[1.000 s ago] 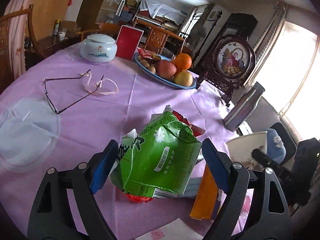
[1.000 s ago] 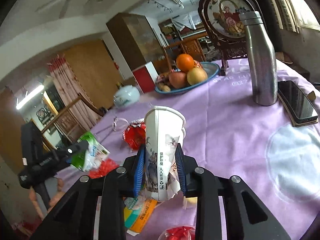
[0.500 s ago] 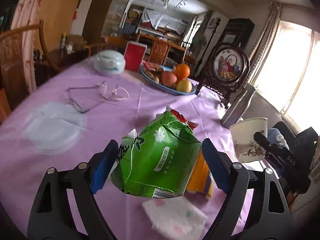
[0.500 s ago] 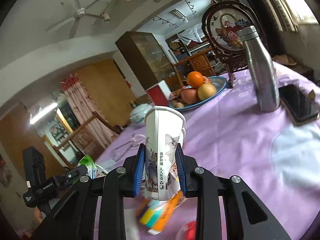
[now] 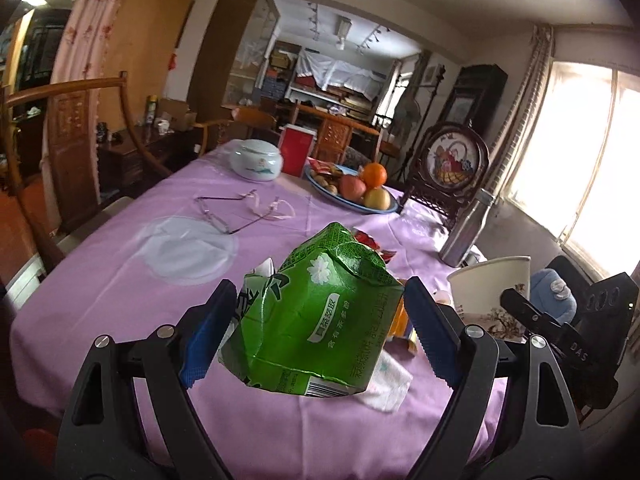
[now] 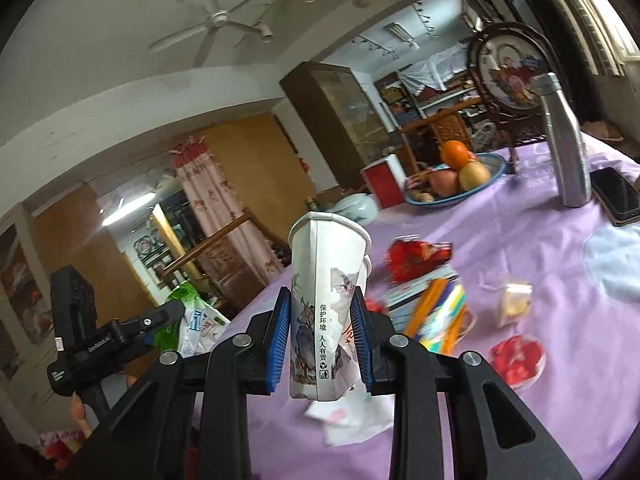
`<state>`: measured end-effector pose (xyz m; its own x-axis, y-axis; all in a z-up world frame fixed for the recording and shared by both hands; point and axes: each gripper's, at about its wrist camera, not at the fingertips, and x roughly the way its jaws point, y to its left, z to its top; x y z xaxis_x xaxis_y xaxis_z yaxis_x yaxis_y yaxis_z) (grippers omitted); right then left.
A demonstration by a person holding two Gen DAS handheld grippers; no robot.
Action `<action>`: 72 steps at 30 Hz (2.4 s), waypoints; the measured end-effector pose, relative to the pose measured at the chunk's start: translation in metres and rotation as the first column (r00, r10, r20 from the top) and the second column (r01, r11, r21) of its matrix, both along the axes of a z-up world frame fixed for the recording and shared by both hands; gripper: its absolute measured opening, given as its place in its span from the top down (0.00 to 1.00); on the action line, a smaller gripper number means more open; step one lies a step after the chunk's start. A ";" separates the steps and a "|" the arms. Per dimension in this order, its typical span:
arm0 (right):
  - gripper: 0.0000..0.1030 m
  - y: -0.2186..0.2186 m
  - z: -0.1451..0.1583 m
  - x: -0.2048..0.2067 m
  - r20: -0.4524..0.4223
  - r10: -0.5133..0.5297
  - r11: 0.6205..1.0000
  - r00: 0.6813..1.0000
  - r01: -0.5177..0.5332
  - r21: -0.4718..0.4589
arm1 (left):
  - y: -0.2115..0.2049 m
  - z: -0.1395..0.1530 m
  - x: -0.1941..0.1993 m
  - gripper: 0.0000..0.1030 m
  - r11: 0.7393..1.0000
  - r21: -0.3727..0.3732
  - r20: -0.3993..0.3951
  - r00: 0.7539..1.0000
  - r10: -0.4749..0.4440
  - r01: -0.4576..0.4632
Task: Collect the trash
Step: 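Carry the tissue pack and paper cup to the red basket and release them, then return both tools over the table toward the red wrappers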
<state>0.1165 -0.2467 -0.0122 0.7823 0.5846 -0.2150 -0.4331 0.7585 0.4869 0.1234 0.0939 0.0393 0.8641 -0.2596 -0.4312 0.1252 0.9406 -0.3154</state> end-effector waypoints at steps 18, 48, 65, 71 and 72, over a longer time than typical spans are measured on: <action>0.71 0.127 0.017 -0.097 0.015 0.294 0.954 0.956 -0.293 -0.067 | 0.138 -0.028 -0.159 0.20 0.965 0.037 -0.059 0.964 0.261 -0.259; 0.71 0.411 -0.056 -0.148 -0.325 0.632 0.657 0.704 -0.709 -0.256 | 0.325 -0.138 -0.285 0.08 0.740 -0.003 -0.216 0.723 0.656 -0.673; 0.52 0.432 -0.073 -0.146 -0.369 0.618 0.642 0.694 -0.717 -0.272 | 0.325 -0.122 -0.298 0.07 0.723 -0.028 -0.169 0.716 0.677 -0.690; 0.45 0.392 -0.063 -0.132 -0.334 0.562 0.716 0.757 -0.647 -0.262 | 0.312 -0.115 -0.290 0.07 0.747 -0.020 -0.147 0.741 0.655 -0.664; 0.44 0.385 -0.061 -0.130 -0.328 0.554 0.726 0.766 -0.636 -0.261 | 0.308 -0.113 -0.287 0.07 0.756 -0.022 -0.143 0.751 0.645 -0.654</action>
